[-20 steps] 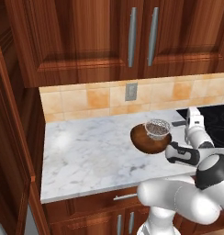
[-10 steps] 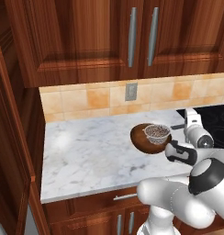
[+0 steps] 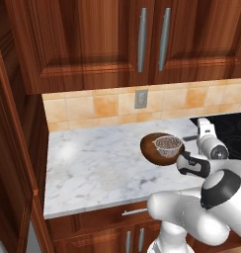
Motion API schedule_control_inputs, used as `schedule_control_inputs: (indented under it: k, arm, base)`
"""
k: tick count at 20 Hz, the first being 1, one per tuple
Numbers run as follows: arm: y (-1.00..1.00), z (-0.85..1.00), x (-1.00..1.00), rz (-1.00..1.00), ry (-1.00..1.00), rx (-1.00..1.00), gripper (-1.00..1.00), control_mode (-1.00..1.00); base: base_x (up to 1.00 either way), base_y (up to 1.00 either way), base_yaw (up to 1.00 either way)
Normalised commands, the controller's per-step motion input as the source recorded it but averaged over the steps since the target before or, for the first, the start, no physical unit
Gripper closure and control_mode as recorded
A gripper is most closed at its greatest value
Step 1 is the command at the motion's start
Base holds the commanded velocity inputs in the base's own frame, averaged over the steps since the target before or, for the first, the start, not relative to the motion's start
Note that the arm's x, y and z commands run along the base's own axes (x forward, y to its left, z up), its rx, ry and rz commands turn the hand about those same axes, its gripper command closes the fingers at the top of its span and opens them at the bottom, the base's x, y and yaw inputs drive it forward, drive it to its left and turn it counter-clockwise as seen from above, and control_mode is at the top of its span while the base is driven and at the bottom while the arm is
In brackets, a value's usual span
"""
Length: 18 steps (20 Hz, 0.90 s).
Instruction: Open the cabinet and setup a tea strainer by placing it in the bowl upright.
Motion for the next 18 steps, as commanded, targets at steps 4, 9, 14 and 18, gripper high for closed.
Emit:
schedule_control_inputs:
  k: [4, 9, 14, 18]
  arm:
    - [0.01, -0.24, 0.00, 0.00, 0.00, -0.03, 1.00, -1.00]
    - [0.02, -0.17, 0.00, 0.00, 0.00, -0.03, 1.00, -1.00]
    - [0.06, -0.09, 0.00, 0.00, -0.01, -0.02, 1.00, -1.00]
    - [0.08, -0.03, 0.00, 0.00, -0.06, 0.00, 1.00, -1.00]
  base:
    - [0.00, 0.00, 0.00]
    - [0.00, 0.00, 0.00]
    - [0.00, 0.00, 0.00]
    - [0.00, 0.00, 0.00]
